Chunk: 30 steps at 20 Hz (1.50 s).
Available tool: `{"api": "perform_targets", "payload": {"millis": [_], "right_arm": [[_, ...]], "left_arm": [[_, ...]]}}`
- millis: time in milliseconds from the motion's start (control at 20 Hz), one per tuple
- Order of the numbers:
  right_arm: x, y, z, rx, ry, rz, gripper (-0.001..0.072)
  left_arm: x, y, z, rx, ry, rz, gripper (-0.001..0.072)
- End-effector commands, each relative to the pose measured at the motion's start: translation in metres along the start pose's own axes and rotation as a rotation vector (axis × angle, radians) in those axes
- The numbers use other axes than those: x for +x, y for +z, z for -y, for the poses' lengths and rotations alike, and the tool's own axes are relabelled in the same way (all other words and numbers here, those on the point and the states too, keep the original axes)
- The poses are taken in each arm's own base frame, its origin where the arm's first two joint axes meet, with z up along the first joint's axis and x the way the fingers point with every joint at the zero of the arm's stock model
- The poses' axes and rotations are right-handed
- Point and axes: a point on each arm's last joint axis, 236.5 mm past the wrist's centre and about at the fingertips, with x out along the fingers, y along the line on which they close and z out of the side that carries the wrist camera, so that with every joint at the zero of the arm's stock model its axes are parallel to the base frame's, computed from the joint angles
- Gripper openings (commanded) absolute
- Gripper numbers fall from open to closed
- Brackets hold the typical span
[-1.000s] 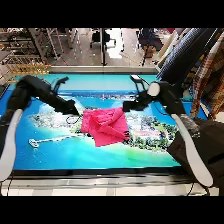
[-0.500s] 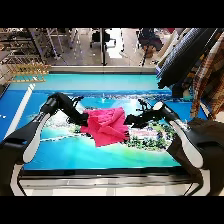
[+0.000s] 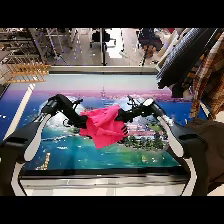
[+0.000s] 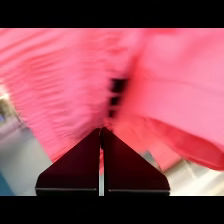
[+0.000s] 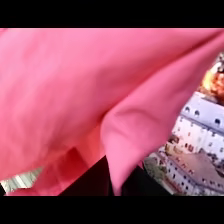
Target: Fold the clothes and pants, and hang the long-sleeved shirts on hangers.
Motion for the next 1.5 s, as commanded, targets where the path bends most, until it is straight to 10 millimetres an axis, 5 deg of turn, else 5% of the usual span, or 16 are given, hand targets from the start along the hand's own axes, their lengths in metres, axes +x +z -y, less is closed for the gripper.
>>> {"api": "perform_targets", "payload": {"millis": [0,150,250,400,550,650,850,950,1000,1100,1150,1350,1450], "right_arm": [[-0.073,0.019,-0.045,-0.085,-0.044,0.109,0.0013],[-0.209,0.025,-0.07,-0.069,-0.137,0.338,0.0013],[-0.313,0.008,-0.075,-0.032,-0.215,0.526,0.0013],[-0.437,-0.051,-0.048,0.103,-0.358,0.726,0.0013],[-0.511,-0.138,0.011,0.364,-0.476,0.823,0.0013],[-0.519,-0.202,0.059,0.601,-0.488,0.823,0.0013],[-0.47,-0.318,0.149,1.056,-0.504,0.708,0.0013],[-0.454,-0.358,0.179,1.196,-0.547,0.667,0.0015],[-0.453,-0.365,0.191,1.214,-0.573,0.675,0.0034],[-0.465,-0.356,0.204,1.157,-0.616,0.737,0.049],[-0.473,-0.349,0.204,1.098,-0.638,0.755,0.0584],[-0.524,-0.319,0.169,0.951,-0.729,0.826,0.0585],[-0.55,-0.289,0.135,0.825,-0.754,0.88,0.0585]], "left_arm": [[-0.042,-0.031,0.029,0.094,-0.022,-0.055,0.0012],[-0.094,-0.048,0.062,0.169,-0.004,0.014,0.0012],[-0.121,-0.058,0.08,0.211,0.009,0.065,0.0012],[-0.149,-0.069,0.097,0.254,0.024,0.126,0.0013],[-0.159,-0.073,0.105,0.298,0.029,0.152,0.0013],[-0.159,-0.071,0.105,0.3,0.03,0.159,0.0013],[-0.16,-0.061,0.105,0.322,0.037,0.2,0.0012],[-0.161,-0.061,0.105,0.326,0.037,0.204,0.0012],[-0.161,-0.058,0.105,0.34,0.04,0.214,0.0013],[-0.163,-0.051,0.106,0.34,0.044,0.243,0.0013],[-0.163,-0.05,0.105,0.34,0.045,0.248,0.0013],[-0.162,-0.055,0.102,0.336,0.054,0.228,0.0013],[-0.164,-0.058,0.079,0.313,0.143,0.199,0.0012]]}}
